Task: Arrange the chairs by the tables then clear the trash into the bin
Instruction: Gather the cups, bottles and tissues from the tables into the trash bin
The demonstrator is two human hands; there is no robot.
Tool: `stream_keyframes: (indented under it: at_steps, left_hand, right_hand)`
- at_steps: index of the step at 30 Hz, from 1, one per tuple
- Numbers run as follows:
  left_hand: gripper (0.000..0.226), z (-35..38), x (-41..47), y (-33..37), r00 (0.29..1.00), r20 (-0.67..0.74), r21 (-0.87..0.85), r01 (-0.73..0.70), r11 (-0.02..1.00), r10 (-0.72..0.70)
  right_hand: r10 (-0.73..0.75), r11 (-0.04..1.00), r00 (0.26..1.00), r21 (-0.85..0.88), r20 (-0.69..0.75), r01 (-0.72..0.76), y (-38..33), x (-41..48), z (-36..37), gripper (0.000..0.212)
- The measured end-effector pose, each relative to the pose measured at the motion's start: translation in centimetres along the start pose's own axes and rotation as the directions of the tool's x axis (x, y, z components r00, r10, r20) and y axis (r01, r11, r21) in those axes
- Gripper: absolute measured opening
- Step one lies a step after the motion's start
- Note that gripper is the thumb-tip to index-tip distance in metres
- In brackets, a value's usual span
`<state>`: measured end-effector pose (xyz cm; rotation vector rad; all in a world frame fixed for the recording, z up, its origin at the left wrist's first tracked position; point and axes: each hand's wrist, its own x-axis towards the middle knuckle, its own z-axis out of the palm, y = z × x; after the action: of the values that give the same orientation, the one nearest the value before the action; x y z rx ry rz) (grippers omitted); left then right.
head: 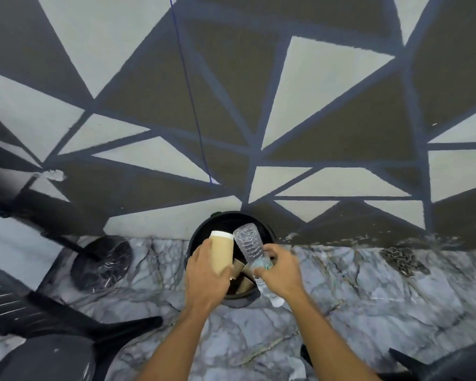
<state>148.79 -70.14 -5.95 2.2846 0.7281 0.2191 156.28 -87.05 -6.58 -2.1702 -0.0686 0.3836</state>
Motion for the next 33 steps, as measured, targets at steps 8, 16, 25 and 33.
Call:
stream_keyframes:
  at_steps: [8, 16, 25, 33]
  left_hand:
    - [0.081, 0.1, 7.7, -3.4, 0.997, 0.013, 0.035, 0.080, 0.996, -0.081]
    - [0.081, 3.7, 16.5, -7.4, 0.979, 0.169, 0.068, 0.103, 0.992, -0.113]
    - [0.076, 4.9, 19.7, -10.7, 0.928, 0.332, 0.180, 0.117, 0.977, -0.172]
    - [0.063, 6.4, 20.0, -6.2, 0.900, 0.435, 0.131, -0.040, 0.991, -0.022]
  right_hand:
    - [0.029, 0.991, 0.997, -0.134, 0.077, -0.018, -2.5, 7.8, 3.9, 0.055]
    - [0.197, 0.977, 0.980, -0.088, 0.004, -0.196, -1.8, 16.3, 10.7, 0.060]
    - [0.388, 0.912, 0.908, -0.206, 0.159, -0.354, 0.6, 19.4, 13.1, 0.064]
    - [0.439, 0.897, 0.892, -0.114, 0.109, -0.428, 3.0, 16.2, 10.2, 0.044]
